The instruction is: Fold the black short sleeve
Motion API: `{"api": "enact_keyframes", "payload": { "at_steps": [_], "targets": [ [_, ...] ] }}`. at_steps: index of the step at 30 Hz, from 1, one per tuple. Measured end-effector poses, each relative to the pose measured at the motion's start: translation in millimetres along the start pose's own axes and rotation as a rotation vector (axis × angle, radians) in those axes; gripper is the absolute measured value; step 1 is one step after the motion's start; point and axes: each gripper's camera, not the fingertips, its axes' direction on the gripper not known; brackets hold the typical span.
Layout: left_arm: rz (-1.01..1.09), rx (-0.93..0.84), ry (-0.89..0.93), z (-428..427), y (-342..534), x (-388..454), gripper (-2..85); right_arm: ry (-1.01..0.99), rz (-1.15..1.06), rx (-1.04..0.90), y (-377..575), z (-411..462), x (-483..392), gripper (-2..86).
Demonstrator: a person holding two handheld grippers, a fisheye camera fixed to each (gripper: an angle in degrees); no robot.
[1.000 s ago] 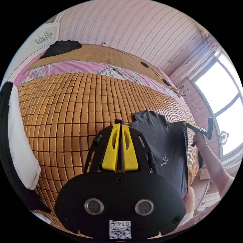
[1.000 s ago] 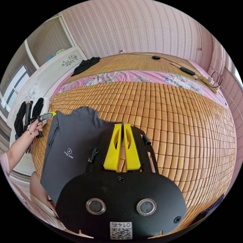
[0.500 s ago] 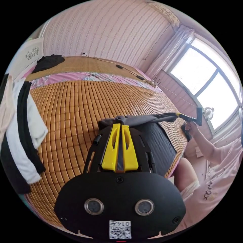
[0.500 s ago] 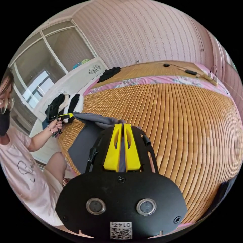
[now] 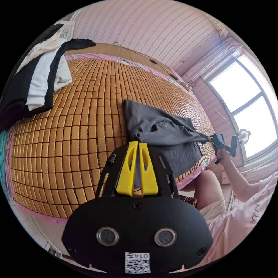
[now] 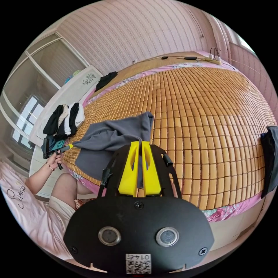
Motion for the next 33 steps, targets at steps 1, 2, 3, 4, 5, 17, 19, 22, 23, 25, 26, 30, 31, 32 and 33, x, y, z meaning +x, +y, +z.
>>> {"api": "enact_keyframes", "payload": {
  "at_steps": [1, 2, 3, 4, 5, 17, 19, 22, 23, 25, 26, 30, 31, 32, 33],
  "targets": [
    [0.012, 0.007, 0.0, -9.1, 0.1, 1.8, -1.0, -0.002, -0.002, -0.002, 1.3, -1.2, 0.7, 0.9],
    [0.022, -0.001, 0.009, -15.1, 1.5, 2.9, -1.0, -0.006, -0.004, -0.014, 5.8, -1.1, 2.3, 0.9],
    [0.028, -0.012, 0.016, -16.8, 2.6, 3.4, -1.0, -0.016, -0.007, -0.038, 12.3, 2.5, 4.3, 1.0],
    [0.026, -0.036, 0.014, -19.4, 6.6, 3.6, -1.0, -0.02, -0.008, -0.052, 16.2, 5.5, 5.4, 1.1],
    [0.02, -0.034, -0.004, -23.1, 13.3, 4.6, -1.0, -0.015, -0.005, -0.084, 25.3, 13.9, 8.0, 1.2],
    [0.064, -0.121, -0.156, -32.8, 55.8, 47.3, -0.6, 0.179, -0.063, -0.097, 56.2, 16.0, 3.1, 5.1],
    [0.148, -0.078, -0.213, -47.0, 51.1, 70.8, -0.4, 0.103, -0.135, -0.085, 47.5, 26.6, -21.4, 5.3],
    [0.27, -0.074, -0.114, -32.5, 36.0, 116.7, 2.8, 0.023, -0.225, -0.131, 33.1, 77.9, -61.9, 6.6],
    [0.278, -0.077, -0.066, -16.2, 29.6, 131.6, 4.7, 0.023, -0.243, -0.165, 29.8, 101.8, -71.1, 7.2],
    [0.271, -0.08, -0.044, 10.5, 22.6, 148.3, 6.6, 0.016, -0.237, -0.19, 27.4, 130.8, -75.7, 7.9],
    [0.259, -0.097, -0.044, 27.4, 18.6, 156.4, 7.7, 0.013, -0.23, -0.218, 26.4, 146.6, -75.3, 8.0],
    [0.284, -0.217, -0.109, 72.6, 18.8, 171.5, 4.2, 0.004, -0.206, -0.298, 38.6, 172.2, -62.5, 2.5],
    [0.315, -0.175, -0.138, 70.5, 24.1, 176.0, 2.9, -0.003, -0.211, -0.286, 41.7, 168.4, -60.9, 2.2],
    [0.325, -0.181, -0.125, 67.9, 27.4, 177.8, 1.6, -0.027, -0.219, -0.255, 48.2, 157.1, -57.4, 1.6],
    [0.317, -0.186, -0.116, 65.5, 28.9, 177.6, 1.1, -0.073, -0.242, -0.216, 56.0, 141.6, -54.7, 1.3]
  ]
}}
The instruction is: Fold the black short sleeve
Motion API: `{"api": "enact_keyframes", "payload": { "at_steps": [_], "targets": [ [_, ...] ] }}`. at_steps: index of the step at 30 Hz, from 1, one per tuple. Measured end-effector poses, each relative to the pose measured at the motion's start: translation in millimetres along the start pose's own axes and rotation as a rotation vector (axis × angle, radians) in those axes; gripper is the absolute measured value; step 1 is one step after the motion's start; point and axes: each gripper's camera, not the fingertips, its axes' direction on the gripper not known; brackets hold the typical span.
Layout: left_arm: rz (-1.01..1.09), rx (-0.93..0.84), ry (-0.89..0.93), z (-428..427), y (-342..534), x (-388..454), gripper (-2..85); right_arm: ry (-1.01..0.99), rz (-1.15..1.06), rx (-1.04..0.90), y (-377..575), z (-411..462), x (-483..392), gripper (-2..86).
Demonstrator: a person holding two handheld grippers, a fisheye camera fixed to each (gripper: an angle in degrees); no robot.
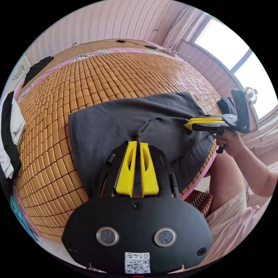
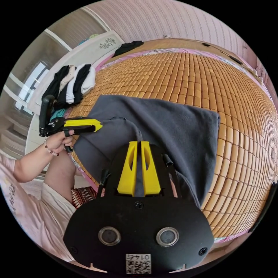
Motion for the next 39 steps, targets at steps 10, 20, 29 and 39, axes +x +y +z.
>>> {"api": "enact_keyframes", "payload": {
  "at_steps": [10, 20, 29, 39],
  "targets": [
    [0.114, 0.086, 0.197, -74.0, 113.9, 40.4, -0.6, -0.1, -0.274, -0.115, 125.8, -39.4, -34.1, 2.3],
    [0.058, 0.055, 0.156, -75.0, 150.4, 68.5, 3.4, 0.001, -0.244, -0.088, 124.6, -18.5, -48.4, 5.5],
    [0.109, -0.065, 0.13, -17.8, 118.5, 102.0, 4.4, 0.149, -0.196, -0.268, 126.0, 45.7, -37.3, 3.8],
    [0.165, -0.074, 0.208, -34.6, 115.8, 94.2, 2.8, 0.226, -0.029, -0.099, 90.6, -2.2, 6.8, 4.5]
  ]
}}
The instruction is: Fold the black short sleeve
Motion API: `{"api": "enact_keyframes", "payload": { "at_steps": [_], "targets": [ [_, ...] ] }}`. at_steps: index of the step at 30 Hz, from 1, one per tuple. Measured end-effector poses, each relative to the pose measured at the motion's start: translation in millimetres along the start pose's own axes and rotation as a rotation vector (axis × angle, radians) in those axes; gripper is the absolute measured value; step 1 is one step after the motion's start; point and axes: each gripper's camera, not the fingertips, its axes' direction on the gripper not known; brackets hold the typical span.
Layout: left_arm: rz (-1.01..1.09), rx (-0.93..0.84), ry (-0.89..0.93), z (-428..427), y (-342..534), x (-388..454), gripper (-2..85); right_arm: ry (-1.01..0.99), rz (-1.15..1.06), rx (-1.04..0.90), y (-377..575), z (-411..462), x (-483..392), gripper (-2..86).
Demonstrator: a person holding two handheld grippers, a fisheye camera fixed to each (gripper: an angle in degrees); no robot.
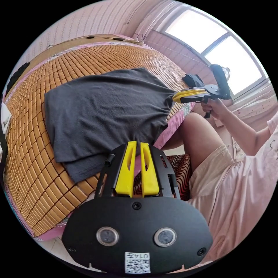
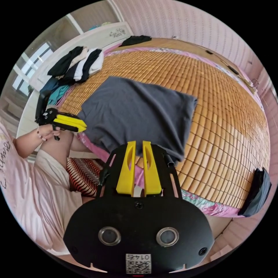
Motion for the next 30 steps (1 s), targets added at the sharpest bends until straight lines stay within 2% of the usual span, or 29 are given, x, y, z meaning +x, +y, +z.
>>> {"api": "enact_keyframes", "payload": {
  "at_steps": [3, 5, 7, 13, 17, 23, 25, 27, 30],
  "targets": [
    [-0.044, 0.088, -0.094, -25.9, -8.3, -17.1, 3.3, 0.091, 0.081, -0.028, -3.7, 14.0, 23.6, 4.1],
    [-0.117, 0.133, -0.241, -38.8, -13.9, -41.5, 3.9, 0.104, 0.097, -0.095, -1.1, 29.7, 31.8, 3.9],
    [-0.175, 0.128, -0.276, -42.6, -16.4, -62.0, 4.7, 0.112, 0.101, -0.154, 4.6, 43.2, 35.2, 3.8],
    [-0.291, 0.092, -0.361, -50.1, -8.5, -94.4, 7.8, 0.096, 0.12, -0.1, 9.6, 47.8, 41.5, 3.5],
    [-0.37, -0.008, -0.336, -25.6, -5.0, -111.9, 4.8, 0.095, 0.101, -0.108, 2.0, 49.7, 46.1, 3.4],
    [-0.324, 0.003, -0.311, -35.8, 0.4, -120.5, 3.8, 0.073, 0.122, -0.119, -10.2, 40.1, 62.4, 3.9],
    [-0.338, -0.017, -0.293, -31.4, 1.8, -128.1, 3.9, 0.096, 0.191, -0.02, -15.0, 18.2, 76.0, 4.3],
    [-0.334, -0.017, -0.28, -31.4, 0.0, -131.5, 4.0, 0.014, 0.278, 0.159, -28.7, -9.5, 102.9, 4.9],
    [-0.297, -0.027, -0.299, -28.2, -3.8, -132.5, 4.1, -0.057, 0.281, 0.2, -81.1, -6.2, 132.8, 8.2]
  ]
}}
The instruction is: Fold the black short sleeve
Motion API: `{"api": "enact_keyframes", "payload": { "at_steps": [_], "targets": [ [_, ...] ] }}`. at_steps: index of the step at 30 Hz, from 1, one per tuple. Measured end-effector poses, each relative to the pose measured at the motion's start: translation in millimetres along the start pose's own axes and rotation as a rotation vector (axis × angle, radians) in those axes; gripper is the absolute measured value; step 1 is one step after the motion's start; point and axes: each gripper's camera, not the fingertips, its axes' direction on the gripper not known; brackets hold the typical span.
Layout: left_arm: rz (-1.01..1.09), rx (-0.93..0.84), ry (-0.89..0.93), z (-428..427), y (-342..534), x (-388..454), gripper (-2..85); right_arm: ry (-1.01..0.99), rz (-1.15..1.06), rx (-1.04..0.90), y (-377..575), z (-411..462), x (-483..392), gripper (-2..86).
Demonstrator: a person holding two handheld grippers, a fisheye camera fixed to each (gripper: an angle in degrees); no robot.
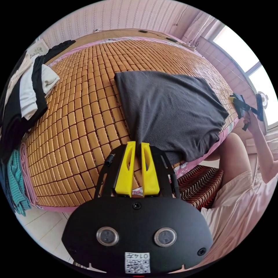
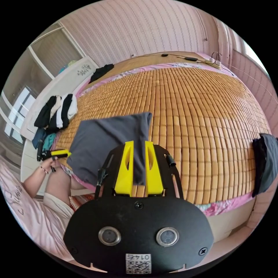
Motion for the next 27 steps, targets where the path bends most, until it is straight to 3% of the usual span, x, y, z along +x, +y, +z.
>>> {"api": "enact_keyframes", "payload": {
  "at_steps": [9, 16, 24, 27],
  "targets": [
    [-0.023, 0.017, 0.026, 7.0, -6.5, -10.6, 4.0, 0.059, -0.005, -0.157, -118.2, 128.7, 22.2, 5.9],
    [-0.001, 0.023, 0.023, 12.8, -8.4, -14.7, 4.0, 0.039, 0.144, -0.084, -125.2, 131.2, 63.3, 3.5],
    [-0.009, 0.037, 0.047, 19.8, -9.7, -20.6, 4.9, 0.075, 0.05, -0.001, -89.0, 99.5, 35.7, 3.6],
    [-0.054, 0.077, 0.048, 13.2, -4.6, -25.0, 5.0, 0.028, -0.071, -0.077, -37.6, 83.1, 1.8, 1.2]
  ]
}}
